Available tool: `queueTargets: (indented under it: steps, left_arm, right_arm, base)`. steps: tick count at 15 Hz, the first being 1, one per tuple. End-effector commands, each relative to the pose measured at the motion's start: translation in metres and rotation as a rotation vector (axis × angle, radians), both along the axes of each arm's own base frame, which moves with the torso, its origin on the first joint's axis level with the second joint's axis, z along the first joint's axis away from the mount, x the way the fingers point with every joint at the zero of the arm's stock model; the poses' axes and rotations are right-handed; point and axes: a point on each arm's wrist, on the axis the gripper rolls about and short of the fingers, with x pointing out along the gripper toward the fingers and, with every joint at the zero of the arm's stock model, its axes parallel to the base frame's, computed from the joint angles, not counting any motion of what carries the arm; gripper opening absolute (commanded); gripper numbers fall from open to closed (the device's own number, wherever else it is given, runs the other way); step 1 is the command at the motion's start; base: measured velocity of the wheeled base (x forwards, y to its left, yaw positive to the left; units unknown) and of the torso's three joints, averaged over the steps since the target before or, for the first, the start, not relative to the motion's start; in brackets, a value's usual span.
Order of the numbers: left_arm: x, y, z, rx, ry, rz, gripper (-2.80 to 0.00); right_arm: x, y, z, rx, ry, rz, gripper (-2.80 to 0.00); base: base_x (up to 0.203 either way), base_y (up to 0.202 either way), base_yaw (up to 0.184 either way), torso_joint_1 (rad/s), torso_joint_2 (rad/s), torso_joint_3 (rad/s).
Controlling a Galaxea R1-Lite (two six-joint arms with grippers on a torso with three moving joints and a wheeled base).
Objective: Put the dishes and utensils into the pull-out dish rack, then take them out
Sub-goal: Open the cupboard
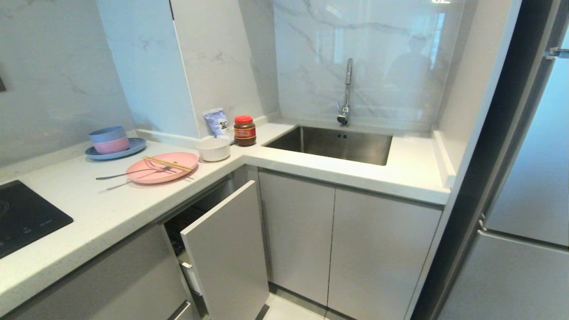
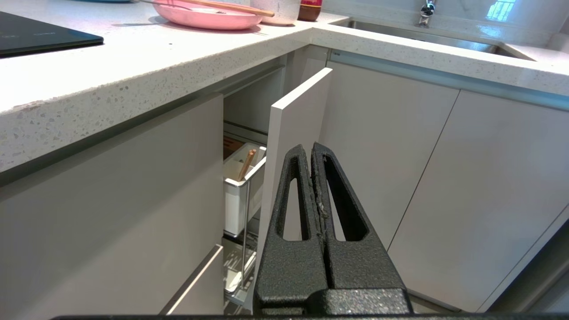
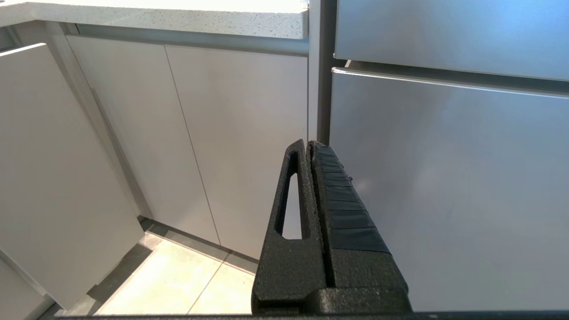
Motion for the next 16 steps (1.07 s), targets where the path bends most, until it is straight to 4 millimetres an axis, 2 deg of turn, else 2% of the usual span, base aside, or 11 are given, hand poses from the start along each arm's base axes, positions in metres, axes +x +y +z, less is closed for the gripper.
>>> queueTargets:
  steps: [1, 16]
  left_arm:
    - [0.0017, 0.0000, -0.0055, -0.001, 0.021, 0.001, -2.80]
    - [0.0017, 0.0000, -0.0054, -0.001, 0.020, 0.001, -2.80]
  right_arm:
    - [-0.0001, 0.0000, -0.0004, 0.000, -0.001, 0.002, -2.80]
    - [-0.0001, 0.0000, -0.0002, 0.000, -0.002, 0.000, -2.80]
  base:
    - [0.000, 0.000, 0.000, 0.000, 0.00, 0.000]
    - [0.000, 0.000, 0.000, 0.000, 0.00, 0.000]
